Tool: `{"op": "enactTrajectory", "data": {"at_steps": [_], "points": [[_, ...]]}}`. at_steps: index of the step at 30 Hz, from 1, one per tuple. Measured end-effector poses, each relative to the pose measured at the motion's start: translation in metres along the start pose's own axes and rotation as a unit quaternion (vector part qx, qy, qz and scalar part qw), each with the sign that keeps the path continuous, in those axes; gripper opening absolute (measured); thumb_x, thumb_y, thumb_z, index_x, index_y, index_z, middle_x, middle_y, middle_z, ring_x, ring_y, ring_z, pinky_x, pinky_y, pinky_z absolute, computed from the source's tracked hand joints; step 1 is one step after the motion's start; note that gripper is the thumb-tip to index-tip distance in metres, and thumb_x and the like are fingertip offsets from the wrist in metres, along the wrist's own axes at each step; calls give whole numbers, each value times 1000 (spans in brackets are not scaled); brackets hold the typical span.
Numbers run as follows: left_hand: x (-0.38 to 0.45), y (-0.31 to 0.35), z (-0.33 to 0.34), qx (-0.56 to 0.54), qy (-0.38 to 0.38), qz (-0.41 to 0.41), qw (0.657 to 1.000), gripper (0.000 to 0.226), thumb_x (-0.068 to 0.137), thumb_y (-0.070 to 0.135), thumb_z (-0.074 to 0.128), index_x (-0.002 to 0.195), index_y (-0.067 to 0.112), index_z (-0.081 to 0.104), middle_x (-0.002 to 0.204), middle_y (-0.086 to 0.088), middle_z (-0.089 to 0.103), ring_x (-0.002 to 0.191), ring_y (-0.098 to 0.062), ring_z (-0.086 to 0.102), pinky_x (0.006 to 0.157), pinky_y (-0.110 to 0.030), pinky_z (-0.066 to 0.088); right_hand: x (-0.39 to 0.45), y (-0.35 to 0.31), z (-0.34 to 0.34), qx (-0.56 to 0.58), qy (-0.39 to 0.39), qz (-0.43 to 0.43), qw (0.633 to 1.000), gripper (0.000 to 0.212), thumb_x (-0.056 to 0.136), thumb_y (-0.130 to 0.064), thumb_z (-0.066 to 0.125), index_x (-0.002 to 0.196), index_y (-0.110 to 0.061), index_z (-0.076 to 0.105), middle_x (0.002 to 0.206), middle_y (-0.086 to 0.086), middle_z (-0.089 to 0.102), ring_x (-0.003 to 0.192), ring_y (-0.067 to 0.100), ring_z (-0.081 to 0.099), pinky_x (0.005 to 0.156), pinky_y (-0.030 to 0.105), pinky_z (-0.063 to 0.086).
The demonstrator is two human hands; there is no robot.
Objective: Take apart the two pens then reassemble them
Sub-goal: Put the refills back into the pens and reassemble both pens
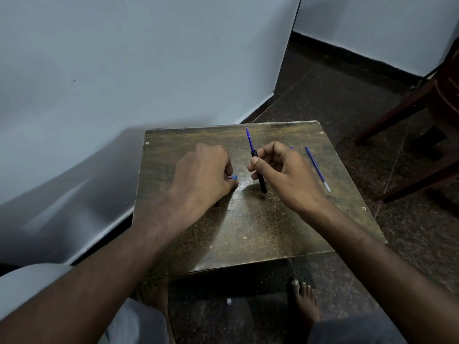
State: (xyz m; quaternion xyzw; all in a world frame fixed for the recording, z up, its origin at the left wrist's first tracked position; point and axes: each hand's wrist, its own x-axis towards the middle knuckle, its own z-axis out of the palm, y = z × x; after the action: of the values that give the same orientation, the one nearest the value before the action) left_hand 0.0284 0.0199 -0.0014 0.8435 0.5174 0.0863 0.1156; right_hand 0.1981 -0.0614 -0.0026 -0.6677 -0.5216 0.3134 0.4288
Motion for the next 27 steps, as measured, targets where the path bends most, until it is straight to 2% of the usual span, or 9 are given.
{"op": "enactTrajectory", "data": {"at_steps": [3,6,9,12,16,19,27], "points": [[0,-1,-3,-53,3,15,998,21,90,46,84,103,30,82,71,20,65,70,-2,65,54,-19,43,-1,-1,-1,7,1,2,1000,5,104,-24,71,104,-19,69,95,1,83,86,17,81,83,50,66],[7,-10,-12,-209,19,13,978,26,95,46,80,120,38,76,82,20,73,66,9,64,63,-16,47,-1,-1,-3,15,4,7,1000,5,104,-23,71,104,-18,69,95,3,82,88,20,81,80,50,66],[15,-15,-16,-404,54,-17,913,24,100,37,77,124,37,76,93,11,81,60,5,66,65,-14,51,0,2,-4,14,1,3,1000,6,104,-24,71,104,-18,70,94,1,83,86,19,81,82,50,67],[19,-12,-15,-510,71,-78,853,19,100,33,77,119,31,79,87,8,80,57,3,59,56,-9,45,-1,4,-2,-2,-1,1,1000,6,104,-25,72,103,-19,72,91,-1,84,83,13,81,80,37,66],[25,-14,-12,-552,82,-115,822,20,99,33,79,118,27,78,89,6,84,56,2,57,51,-9,43,-2,3,-2,-32,-2,-7,999,8,102,-25,73,102,-18,74,87,-3,84,82,8,80,82,36,67],[27,-17,-10,-556,90,-122,818,19,99,33,79,117,26,78,83,11,81,54,4,56,51,-9,43,-3,2,-1,-53,-15,-6,998,7,101,-26,74,101,-19,75,86,-4,83,81,8,80,83,39,67],[27,-18,-14,-555,90,-120,818,19,100,35,78,117,27,77,86,10,80,55,3,55,52,-8,43,-3,3,0,-39,-13,2,999,6,101,-24,75,100,-18,75,84,-3,83,80,15,81,79,50,68]]}}
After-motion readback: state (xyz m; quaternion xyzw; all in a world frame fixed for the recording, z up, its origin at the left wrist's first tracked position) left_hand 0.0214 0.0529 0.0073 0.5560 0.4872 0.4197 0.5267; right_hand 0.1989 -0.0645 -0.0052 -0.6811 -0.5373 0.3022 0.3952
